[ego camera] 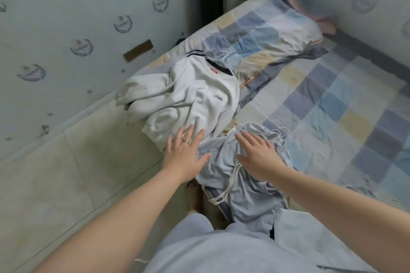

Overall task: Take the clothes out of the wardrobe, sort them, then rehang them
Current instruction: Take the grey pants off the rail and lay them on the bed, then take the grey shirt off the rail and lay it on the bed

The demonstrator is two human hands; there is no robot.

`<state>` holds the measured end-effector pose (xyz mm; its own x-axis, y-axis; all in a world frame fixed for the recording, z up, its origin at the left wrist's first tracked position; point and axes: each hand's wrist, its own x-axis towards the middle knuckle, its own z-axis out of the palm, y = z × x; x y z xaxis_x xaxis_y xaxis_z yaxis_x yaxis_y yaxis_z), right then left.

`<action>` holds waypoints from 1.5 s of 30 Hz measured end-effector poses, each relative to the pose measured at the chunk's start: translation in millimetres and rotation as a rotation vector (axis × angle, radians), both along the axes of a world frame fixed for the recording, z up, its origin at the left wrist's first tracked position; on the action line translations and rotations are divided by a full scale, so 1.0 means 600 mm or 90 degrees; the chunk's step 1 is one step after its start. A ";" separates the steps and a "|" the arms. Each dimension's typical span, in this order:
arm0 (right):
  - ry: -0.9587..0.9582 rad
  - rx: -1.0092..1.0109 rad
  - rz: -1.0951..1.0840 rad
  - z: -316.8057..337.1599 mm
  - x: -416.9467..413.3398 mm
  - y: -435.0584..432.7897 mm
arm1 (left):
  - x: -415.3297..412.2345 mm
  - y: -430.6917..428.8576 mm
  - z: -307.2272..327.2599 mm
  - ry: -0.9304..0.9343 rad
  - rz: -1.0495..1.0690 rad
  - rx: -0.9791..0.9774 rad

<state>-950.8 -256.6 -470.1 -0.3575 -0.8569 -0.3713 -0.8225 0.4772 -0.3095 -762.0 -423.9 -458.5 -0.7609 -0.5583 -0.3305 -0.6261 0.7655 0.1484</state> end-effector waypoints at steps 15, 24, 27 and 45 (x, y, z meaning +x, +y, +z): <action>0.030 -0.110 0.445 0.088 0.291 -0.239 | 0.396 0.030 0.089 0.043 0.496 -0.106; 0.004 -0.247 0.743 0.204 0.681 -0.309 | 0.738 0.122 0.172 0.120 0.774 -0.241; -0.013 -0.299 0.825 0.247 0.818 -0.301 | 0.846 0.166 0.212 0.142 0.842 -0.300; -0.087 -0.773 1.097 0.616 1.450 -0.170 | 1.350 0.452 0.581 0.063 1.059 -0.747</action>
<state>-81.1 -358.3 -100.7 0.8403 0.0140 0.5419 -0.0565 -0.9920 0.1132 47.7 -152.7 -109.8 0.6173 -0.4631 0.6359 -0.7027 -0.6881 0.1810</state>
